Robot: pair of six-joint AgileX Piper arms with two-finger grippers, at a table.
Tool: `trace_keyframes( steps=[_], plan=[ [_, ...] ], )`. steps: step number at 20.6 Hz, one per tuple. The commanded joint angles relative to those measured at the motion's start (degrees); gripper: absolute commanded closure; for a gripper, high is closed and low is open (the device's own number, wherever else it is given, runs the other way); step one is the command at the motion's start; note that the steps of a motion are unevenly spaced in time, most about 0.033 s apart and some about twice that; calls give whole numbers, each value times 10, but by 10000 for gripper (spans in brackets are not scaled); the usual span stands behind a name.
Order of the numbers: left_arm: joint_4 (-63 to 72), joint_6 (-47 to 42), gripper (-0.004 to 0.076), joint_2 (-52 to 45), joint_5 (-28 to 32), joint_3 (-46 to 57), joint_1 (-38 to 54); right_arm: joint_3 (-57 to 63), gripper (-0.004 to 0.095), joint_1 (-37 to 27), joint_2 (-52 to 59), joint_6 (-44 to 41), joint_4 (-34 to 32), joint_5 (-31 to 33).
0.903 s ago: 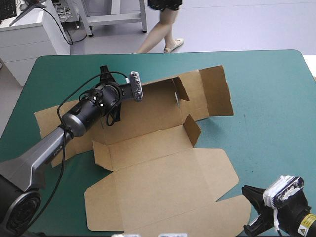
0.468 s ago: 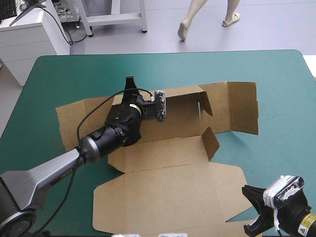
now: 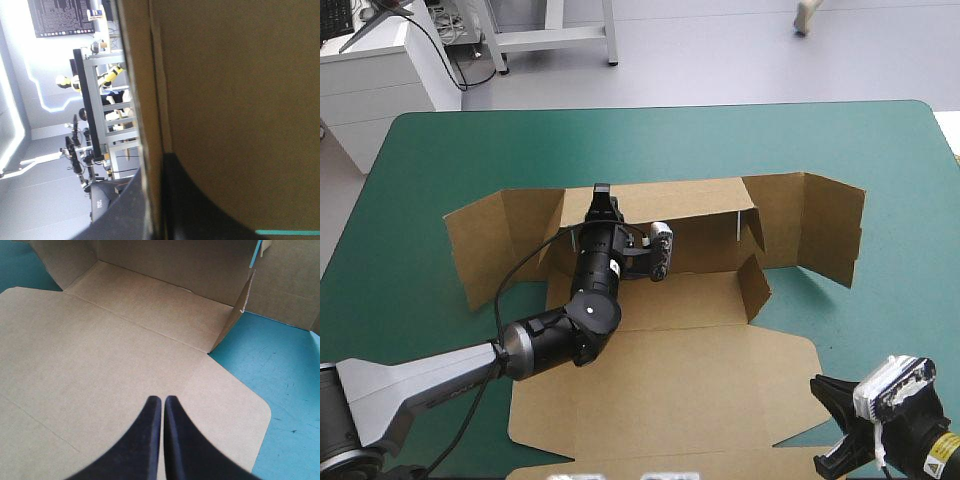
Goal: Fold the box
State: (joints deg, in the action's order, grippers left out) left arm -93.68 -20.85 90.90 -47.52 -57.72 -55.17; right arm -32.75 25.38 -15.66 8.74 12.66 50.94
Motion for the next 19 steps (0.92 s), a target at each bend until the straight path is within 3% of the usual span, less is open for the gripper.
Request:
trace_keyframes(
  steps=[1,5,7,10,12,14,19],
  plan=[
    [-39,-30,732,-24,-52,10,-21,-15,899,-2,-5,2,4,-34],
    [-40,-49,732,-24,-63,13,-34,-15,836,-2,-5,2,-6,-34],
    [-40,-49,732,-24,-71,13,-45,-15,734,-2,-5,2,-11,-34],
    [-40,-47,732,-24,-92,13,-60,-15,457,-2,-5,2,-17,-34],
    [-40,-54,732,-26,-96,13,-60,-15,327,-2,-5,2,-30,-34],
    [-40,-73,732,-34,-98,13,-60,-15,277,-2,-5,2,-37,-34],
    [-40,-75,732,-46,-106,13,-67,-15,273,-2,-6,-60,-95,-68]
  ],
)
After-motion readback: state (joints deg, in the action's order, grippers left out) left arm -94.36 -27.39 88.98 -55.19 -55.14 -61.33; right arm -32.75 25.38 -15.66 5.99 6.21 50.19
